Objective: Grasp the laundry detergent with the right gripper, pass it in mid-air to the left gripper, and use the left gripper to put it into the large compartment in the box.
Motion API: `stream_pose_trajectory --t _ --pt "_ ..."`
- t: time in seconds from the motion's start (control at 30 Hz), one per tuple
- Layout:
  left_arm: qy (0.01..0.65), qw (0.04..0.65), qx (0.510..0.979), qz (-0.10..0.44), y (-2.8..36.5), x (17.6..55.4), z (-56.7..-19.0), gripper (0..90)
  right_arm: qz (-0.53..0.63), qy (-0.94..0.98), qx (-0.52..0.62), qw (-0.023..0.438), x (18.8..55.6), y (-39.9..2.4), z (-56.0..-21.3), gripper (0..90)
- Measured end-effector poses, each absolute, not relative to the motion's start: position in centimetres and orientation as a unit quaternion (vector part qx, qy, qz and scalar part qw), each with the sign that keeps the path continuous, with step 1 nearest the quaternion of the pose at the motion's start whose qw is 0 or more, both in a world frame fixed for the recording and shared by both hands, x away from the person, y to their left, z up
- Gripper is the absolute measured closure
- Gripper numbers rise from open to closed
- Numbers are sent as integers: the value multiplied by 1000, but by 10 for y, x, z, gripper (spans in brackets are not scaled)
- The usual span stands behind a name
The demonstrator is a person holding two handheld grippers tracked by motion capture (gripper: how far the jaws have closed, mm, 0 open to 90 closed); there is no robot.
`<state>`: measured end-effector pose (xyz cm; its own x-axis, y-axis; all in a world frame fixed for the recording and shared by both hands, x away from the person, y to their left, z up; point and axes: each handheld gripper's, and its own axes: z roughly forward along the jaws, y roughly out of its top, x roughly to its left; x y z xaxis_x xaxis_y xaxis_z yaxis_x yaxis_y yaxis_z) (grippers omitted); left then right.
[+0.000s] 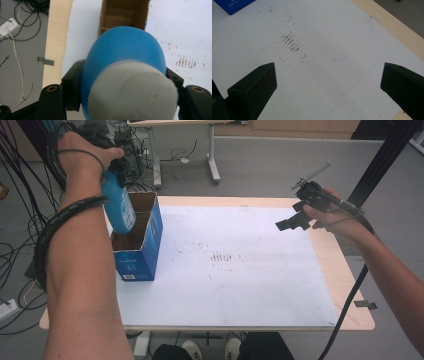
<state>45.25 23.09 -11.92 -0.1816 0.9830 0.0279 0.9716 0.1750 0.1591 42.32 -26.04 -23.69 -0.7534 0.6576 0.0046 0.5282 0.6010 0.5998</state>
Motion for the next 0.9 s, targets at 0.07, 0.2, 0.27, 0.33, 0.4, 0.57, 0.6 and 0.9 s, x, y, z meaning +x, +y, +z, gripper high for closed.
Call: stream_pose_trajectory --t 0.07,0.2,0.27,0.33,0.4,0.57,0.6,0.9 --pt "763 43 641 68 231 453 -130 354 297 888 335 110 423 -261 -237 6" --pt "761 44 644 66 231 453 -144 354 295 888 334 110 423 -259 -240 6" --pt "759 41 646 64 230 453 -154 354 294 889 333 110 423 -259 -241 6" --pt "757 38 649 66 229 454 -167 355 293 889 333 110 423 -258 -242 6" --pt "756 37 651 65 229 454 -174 355 293 889 334 110 423 -258 -242 6" --pt "750 36 657 65 227 454 -199 355 290 890 335 112 423 -258 -245 6" --pt "750 36 657 65 227 454 -199 355 289 890 335 112 423 -258 -245 6" --pt "744 31 665 58 223 456 -233 356 282 892 334 111 424 -254 -251 6"
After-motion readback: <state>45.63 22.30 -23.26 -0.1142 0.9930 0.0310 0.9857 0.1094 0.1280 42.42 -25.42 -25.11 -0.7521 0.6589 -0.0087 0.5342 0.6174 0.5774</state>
